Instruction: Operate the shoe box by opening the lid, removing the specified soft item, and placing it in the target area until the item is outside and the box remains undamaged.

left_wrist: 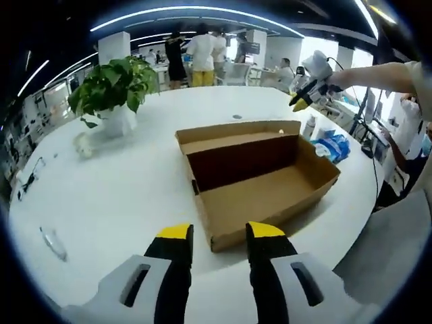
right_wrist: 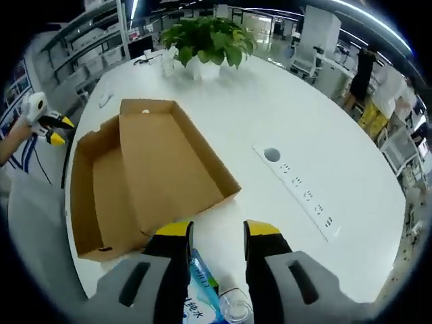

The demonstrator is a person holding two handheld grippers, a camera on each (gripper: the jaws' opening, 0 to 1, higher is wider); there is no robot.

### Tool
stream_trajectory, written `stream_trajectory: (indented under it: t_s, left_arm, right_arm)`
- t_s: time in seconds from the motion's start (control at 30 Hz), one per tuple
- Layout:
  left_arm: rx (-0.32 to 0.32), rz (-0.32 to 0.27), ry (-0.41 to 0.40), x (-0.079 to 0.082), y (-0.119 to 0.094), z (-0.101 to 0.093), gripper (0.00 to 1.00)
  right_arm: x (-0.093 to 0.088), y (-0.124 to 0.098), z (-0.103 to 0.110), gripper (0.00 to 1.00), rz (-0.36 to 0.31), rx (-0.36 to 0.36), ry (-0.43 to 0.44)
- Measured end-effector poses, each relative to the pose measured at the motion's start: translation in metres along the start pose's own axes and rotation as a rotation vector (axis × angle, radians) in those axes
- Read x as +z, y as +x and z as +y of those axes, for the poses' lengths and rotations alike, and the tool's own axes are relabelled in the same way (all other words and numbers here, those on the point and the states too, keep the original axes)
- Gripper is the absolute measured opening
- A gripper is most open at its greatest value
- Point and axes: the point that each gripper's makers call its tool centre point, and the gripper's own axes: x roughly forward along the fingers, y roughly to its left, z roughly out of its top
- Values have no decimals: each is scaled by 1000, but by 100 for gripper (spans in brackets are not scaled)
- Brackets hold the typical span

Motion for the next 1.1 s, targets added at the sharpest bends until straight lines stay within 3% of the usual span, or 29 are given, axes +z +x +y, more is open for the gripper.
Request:
stream_trajectory:
  t_s: [0.17, 0.37, 0.43, 0.6, 0.73, 0.83, 1.1]
  left_arm:
    - [25, 36, -56, -5, 13, 9, 24]
    - [44, 86, -118, -14, 26, 13, 13]
    - [11, 80, -121, -15, 28, 7, 10]
    - [35, 89, -142, -20, 30, 11, 7]
    - [34, 77, -193, -22, 30, 13, 5]
    - [37, 63, -203, -22, 30, 13, 5]
    - [45, 49, -217, -23, 31, 13, 4]
  right_arm:
    - [-1, 9, -7, 25, -9, -42, 123]
    - [4, 23, -5, 23, -38, -36, 257]
    - [5, 27, -8, 22, -42, -51, 331]
    - [5, 43, -11, 19, -51, -69, 536]
    - [2, 54, -13, 17, -44, -98, 555]
    - [2, 62, -10, 14, -50, -114, 621]
    - [-3, 75, 2, 9, -17, -134, 604]
